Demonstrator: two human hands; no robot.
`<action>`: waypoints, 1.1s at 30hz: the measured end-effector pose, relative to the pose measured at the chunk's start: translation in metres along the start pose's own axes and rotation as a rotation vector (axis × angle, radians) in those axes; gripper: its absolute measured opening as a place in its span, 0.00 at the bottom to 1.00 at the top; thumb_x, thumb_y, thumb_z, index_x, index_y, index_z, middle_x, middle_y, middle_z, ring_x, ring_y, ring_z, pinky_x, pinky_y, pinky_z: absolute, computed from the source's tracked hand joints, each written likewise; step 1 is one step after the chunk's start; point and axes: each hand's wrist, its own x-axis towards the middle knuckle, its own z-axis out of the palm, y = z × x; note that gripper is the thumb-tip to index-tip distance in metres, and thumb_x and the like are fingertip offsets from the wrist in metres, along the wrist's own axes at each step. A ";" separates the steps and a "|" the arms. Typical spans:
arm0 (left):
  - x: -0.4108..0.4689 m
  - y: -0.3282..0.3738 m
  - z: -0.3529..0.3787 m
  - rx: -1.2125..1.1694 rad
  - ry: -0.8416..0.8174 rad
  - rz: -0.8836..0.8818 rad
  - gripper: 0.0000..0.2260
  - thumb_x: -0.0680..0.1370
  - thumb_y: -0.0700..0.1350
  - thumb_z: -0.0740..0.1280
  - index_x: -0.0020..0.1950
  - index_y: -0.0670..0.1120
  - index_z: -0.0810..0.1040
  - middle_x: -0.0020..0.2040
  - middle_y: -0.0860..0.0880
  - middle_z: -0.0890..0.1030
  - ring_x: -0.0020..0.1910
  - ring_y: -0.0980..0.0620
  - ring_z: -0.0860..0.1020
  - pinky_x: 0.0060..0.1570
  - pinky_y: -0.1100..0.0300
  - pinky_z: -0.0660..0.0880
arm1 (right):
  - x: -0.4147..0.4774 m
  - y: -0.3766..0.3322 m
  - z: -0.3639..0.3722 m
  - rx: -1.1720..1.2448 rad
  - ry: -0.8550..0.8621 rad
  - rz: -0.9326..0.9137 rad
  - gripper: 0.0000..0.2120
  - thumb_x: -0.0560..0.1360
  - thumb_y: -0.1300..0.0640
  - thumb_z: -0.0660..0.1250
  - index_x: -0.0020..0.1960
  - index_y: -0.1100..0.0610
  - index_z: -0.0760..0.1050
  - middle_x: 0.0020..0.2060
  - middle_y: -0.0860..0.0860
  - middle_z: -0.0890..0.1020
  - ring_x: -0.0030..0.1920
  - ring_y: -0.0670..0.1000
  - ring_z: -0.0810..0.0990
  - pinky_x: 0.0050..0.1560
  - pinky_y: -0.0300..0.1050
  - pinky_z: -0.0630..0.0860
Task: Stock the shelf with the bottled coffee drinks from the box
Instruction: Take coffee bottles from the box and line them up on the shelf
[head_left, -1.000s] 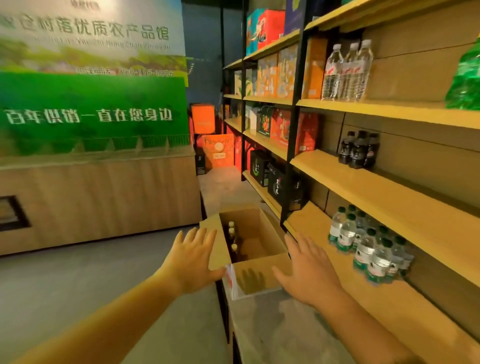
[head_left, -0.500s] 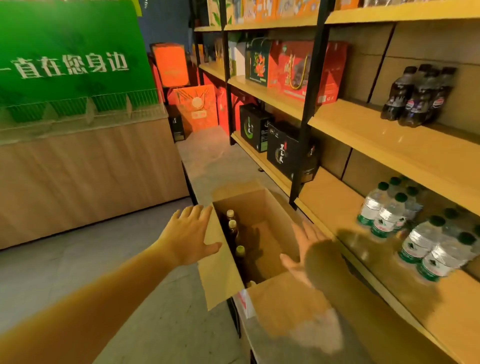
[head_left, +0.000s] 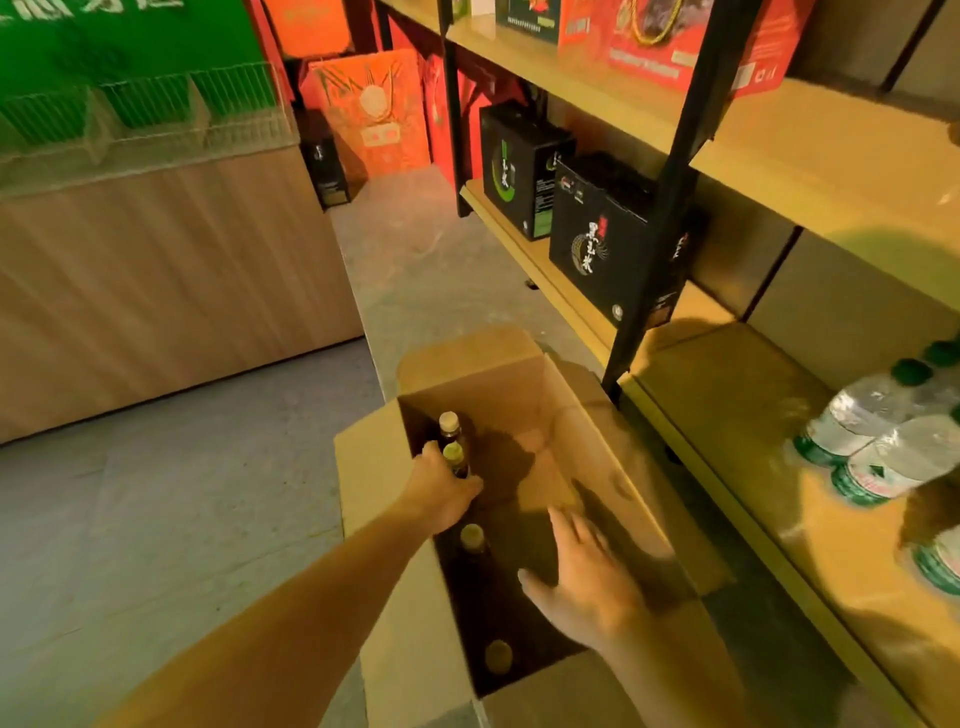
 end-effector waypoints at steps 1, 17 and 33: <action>0.010 0.000 0.010 -0.076 -0.008 -0.066 0.27 0.77 0.48 0.71 0.72 0.44 0.64 0.65 0.44 0.74 0.62 0.43 0.76 0.61 0.48 0.76 | 0.008 -0.002 0.008 0.033 -0.036 0.001 0.42 0.77 0.33 0.61 0.81 0.44 0.42 0.82 0.46 0.48 0.81 0.53 0.48 0.78 0.56 0.57; 0.122 -0.029 0.092 -0.570 0.087 -0.498 0.27 0.76 0.33 0.70 0.73 0.45 0.69 0.66 0.40 0.76 0.65 0.38 0.75 0.61 0.47 0.75 | 0.133 -0.016 0.103 0.808 -0.372 0.123 0.22 0.65 0.45 0.71 0.59 0.39 0.80 0.52 0.45 0.86 0.56 0.51 0.84 0.61 0.59 0.80; 0.111 -0.003 0.072 -0.375 0.106 -0.281 0.19 0.73 0.42 0.78 0.63 0.45 0.80 0.54 0.45 0.83 0.55 0.45 0.81 0.46 0.55 0.76 | 0.127 0.018 0.052 0.766 -0.165 0.165 0.25 0.67 0.67 0.78 0.58 0.47 0.78 0.51 0.44 0.83 0.58 0.49 0.81 0.64 0.49 0.75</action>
